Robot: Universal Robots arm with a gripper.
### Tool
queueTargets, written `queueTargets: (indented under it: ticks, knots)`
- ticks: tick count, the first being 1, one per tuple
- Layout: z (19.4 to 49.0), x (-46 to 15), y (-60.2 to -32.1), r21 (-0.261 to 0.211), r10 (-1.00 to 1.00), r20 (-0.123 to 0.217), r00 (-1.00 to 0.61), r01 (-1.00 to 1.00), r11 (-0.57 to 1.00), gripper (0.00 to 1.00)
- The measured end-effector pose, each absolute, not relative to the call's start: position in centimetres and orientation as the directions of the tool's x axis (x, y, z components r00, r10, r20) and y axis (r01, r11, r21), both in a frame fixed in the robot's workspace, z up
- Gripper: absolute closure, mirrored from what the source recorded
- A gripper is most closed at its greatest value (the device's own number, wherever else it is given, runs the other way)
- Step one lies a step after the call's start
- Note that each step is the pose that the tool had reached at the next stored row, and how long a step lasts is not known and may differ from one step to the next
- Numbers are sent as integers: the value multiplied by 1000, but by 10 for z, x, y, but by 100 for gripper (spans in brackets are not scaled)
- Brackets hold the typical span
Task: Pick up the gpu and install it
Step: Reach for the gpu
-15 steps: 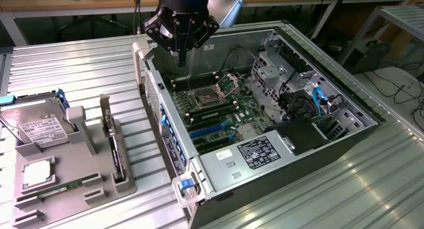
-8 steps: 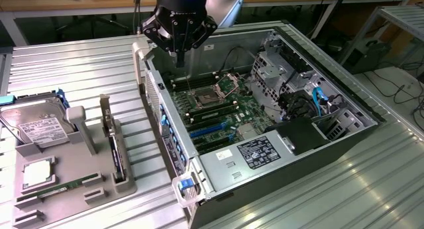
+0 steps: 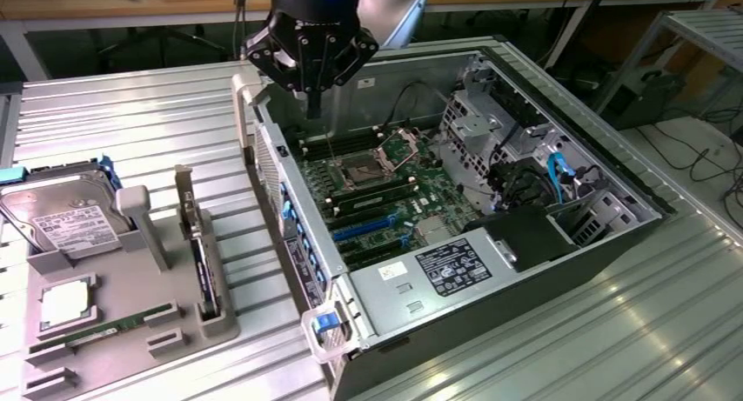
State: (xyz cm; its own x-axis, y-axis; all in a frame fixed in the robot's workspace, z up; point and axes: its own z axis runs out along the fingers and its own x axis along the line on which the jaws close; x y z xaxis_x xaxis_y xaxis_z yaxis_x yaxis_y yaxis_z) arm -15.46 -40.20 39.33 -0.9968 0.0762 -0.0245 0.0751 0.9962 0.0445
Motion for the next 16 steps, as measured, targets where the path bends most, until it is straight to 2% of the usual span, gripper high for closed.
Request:
queueTargets:
  ticks: [16]
  knots:
    - [393, -160, -403, 44, 76, -24, -997, 75, 996, 89]
